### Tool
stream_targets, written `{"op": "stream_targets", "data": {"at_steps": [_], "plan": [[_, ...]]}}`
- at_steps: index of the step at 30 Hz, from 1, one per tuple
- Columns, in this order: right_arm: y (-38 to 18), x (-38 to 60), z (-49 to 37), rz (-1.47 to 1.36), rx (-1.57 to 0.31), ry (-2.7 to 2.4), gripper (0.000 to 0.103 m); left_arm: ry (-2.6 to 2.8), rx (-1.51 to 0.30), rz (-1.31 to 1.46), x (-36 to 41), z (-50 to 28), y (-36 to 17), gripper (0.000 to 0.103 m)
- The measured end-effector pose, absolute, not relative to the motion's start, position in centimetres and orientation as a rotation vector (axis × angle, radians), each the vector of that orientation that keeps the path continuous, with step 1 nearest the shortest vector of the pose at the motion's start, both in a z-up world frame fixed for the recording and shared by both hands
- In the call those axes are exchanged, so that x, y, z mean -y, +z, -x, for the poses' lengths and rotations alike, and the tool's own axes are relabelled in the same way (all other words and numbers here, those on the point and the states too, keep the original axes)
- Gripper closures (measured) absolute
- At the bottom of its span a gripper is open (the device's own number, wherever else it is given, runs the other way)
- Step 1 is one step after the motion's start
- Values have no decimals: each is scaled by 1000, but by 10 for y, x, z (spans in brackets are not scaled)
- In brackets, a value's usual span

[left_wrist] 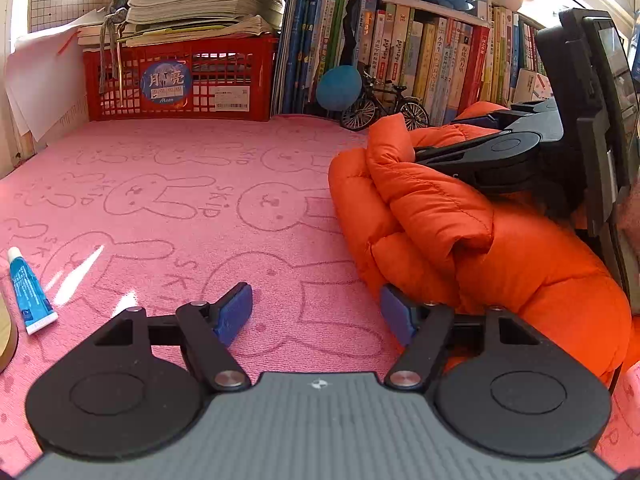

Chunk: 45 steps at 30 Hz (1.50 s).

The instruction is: Fold clothes

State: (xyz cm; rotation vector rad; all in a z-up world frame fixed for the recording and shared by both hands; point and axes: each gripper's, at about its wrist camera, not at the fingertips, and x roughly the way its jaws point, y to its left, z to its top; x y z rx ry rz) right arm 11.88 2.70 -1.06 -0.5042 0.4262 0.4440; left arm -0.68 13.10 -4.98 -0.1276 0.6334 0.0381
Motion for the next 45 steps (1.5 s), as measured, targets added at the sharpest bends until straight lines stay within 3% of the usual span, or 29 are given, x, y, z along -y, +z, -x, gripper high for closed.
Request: {"op": "stream_targets", "data": {"at_steps": [20, 24, 28, 34, 42, 45], "plan": [[-22, -34, -119, 521, -404, 432, 34, 120, -616, 134, -141, 11, -32, 36], [-4, -16, -117, 394, -415, 508, 34, 65, -435, 298, -163, 14, 25, 33], [21, 25, -120, 81, -434, 593, 33, 77, -361, 344, -150, -7, 46, 33], [49, 111, -109, -322, -396, 578, 33, 116, -394, 181, -103, -36, 27, 33], [36, 139, -101, -123, -410, 416, 32, 219, -419, -33, -71, -54, -7, 31], [22, 143, -102, -165, -443, 420, 19, 238, -409, -101, -67, -55, -16, 28]]}}
